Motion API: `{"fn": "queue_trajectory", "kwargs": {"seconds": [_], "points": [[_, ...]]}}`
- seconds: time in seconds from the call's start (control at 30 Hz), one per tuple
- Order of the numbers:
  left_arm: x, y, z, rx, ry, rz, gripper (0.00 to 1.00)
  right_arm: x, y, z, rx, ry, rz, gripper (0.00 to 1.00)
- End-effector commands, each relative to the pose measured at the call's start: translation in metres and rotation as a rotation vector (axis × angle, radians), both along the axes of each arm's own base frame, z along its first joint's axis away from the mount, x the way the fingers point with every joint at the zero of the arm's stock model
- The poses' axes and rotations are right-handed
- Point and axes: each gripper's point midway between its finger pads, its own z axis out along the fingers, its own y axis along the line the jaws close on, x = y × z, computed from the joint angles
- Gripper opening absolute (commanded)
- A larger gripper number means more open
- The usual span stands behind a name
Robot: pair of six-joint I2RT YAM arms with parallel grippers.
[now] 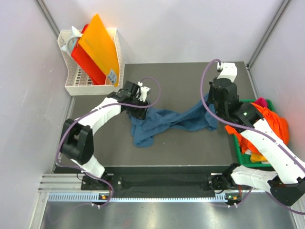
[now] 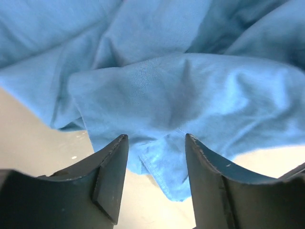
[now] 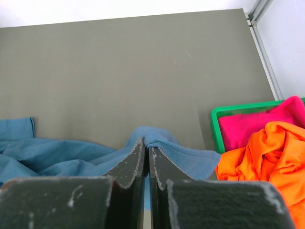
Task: Fold and stack the t-shirts
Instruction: Flatten out the tshirt
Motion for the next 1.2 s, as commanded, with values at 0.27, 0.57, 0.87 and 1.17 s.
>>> {"fn": "queue_trajectory", "kwargs": {"seconds": [0.27,0.57,0.87,1.17], "points": [[0.012,0.020,0.014,0.001,-0.098,0.073,0.61,0.003,0.002,0.005,0.053,-0.031,0.005,0.00],[0.024,0.042,-0.010,0.019,-0.027,0.139,0.60,0.002,-0.001,0.003,0.038,-0.028,-0.005,0.00],[0.018,0.037,-0.023,-0.003,0.035,0.138,0.53,0.007,-0.001,0.001,0.026,-0.024,-0.004,0.00],[0.016,0.036,-0.023,-0.005,0.043,0.136,0.06,0.010,0.000,-0.003,0.030,-0.019,-0.004,0.00]]}}
